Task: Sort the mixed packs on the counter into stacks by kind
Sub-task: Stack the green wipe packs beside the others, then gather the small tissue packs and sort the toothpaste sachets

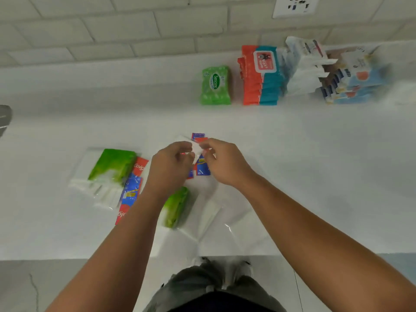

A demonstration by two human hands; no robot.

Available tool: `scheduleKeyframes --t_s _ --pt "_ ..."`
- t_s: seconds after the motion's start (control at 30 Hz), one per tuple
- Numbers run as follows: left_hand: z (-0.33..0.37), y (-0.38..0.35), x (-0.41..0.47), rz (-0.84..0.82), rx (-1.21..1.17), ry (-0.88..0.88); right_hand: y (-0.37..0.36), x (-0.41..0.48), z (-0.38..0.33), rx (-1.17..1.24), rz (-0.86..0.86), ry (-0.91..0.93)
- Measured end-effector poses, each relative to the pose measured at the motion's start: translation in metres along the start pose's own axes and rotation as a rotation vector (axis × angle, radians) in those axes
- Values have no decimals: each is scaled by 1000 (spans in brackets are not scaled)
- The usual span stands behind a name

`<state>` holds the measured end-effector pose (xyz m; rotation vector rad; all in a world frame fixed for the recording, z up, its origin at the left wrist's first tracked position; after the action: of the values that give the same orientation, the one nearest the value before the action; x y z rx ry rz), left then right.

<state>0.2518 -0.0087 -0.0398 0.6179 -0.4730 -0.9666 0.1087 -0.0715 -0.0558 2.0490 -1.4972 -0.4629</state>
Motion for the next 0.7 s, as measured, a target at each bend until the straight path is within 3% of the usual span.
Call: scheduleKeyframes --t_s 0.3,0.47,0.7 --pt "-22 -27 -109 -62 164 -53 30 -86 40 -228 -229 174" --pt "-38 -49 -131 -60 403 -167 50 -102 70 -450 -489 312" --pt "-30 -53 -129 -56 494 -168 61 -105 88 -596 -413 275"
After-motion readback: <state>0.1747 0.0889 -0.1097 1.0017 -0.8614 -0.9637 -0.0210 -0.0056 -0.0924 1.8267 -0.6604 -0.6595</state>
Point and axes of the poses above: each hand's wrist, its own x-axis towards the middle knuckle, its own y-axis out of the back of the hand, z = x × y, the point moved 2 cm from there along x, towards the middle knuckle, and after that the axes turned 11 degrees about z, right-handed, at the moved point
